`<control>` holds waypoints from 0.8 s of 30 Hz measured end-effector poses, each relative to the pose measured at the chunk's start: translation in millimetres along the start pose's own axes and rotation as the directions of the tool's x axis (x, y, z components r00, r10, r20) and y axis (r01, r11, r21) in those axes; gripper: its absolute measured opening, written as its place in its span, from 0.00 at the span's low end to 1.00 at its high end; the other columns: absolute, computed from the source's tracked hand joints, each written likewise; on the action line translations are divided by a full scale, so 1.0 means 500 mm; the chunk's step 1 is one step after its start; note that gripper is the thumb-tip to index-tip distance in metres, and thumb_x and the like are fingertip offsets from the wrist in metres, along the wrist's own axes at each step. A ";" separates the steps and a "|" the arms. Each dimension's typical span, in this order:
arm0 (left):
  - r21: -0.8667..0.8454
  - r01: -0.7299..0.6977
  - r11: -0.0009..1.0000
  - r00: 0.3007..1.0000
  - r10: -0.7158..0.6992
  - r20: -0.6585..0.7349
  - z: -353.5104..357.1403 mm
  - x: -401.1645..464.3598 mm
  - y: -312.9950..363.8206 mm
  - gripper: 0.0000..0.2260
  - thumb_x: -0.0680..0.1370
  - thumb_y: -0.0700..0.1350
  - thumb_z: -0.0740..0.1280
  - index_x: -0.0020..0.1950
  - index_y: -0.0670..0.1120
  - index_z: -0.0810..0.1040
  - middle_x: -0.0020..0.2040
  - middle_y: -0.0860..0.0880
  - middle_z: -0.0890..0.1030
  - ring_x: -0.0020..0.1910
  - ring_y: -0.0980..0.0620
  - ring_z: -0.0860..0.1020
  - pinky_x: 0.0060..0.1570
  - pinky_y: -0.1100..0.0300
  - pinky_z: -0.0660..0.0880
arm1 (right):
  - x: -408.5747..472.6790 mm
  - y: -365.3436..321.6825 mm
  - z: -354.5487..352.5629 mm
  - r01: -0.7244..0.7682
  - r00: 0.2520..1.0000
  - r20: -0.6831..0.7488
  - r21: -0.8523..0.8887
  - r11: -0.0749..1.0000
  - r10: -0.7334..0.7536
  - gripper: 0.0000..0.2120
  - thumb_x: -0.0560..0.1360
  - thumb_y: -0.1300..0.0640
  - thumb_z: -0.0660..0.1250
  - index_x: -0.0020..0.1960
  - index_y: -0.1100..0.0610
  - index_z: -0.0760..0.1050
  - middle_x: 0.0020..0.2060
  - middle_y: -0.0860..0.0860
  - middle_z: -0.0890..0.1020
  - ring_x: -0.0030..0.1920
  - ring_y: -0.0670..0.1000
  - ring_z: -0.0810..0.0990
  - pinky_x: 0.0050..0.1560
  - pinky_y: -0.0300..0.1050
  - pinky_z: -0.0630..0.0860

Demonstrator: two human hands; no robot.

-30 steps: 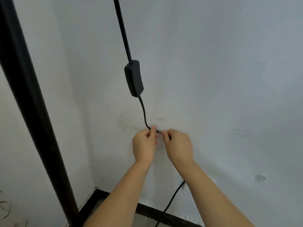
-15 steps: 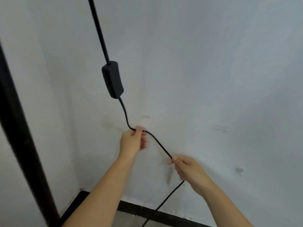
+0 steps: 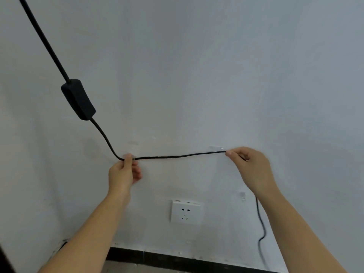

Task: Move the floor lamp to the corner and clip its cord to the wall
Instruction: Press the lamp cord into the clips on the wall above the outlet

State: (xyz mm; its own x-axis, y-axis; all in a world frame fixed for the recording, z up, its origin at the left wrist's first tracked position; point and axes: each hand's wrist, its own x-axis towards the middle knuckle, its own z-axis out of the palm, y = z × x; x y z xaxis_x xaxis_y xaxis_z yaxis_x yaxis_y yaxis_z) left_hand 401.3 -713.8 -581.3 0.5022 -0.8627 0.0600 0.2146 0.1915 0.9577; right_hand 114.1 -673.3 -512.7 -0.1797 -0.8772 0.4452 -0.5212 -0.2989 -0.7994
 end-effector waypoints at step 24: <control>-0.024 0.083 0.996 0.996 -0.082 0.022 -0.001 0.002 0.011 0.13 0.79 0.49 0.61 0.37 0.46 0.74 0.27 0.49 0.75 0.25 0.53 0.73 0.25 0.65 0.76 | -0.091 0.223 -0.060 -0.521 0.854 0.221 0.357 0.775 0.471 0.11 0.80 0.59 0.60 0.44 0.60 0.79 0.33 0.52 0.73 0.33 0.48 0.72 0.42 0.42 0.77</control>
State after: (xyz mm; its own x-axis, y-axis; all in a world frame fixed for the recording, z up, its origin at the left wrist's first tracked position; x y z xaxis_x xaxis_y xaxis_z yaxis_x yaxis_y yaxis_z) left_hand 403.4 -713.4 -576.0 0.4645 -0.8855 -0.0128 0.2750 0.1305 0.9525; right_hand 39.3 -655.6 -609.7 -0.2144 -0.9730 -0.0859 -0.0125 0.0906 -0.9958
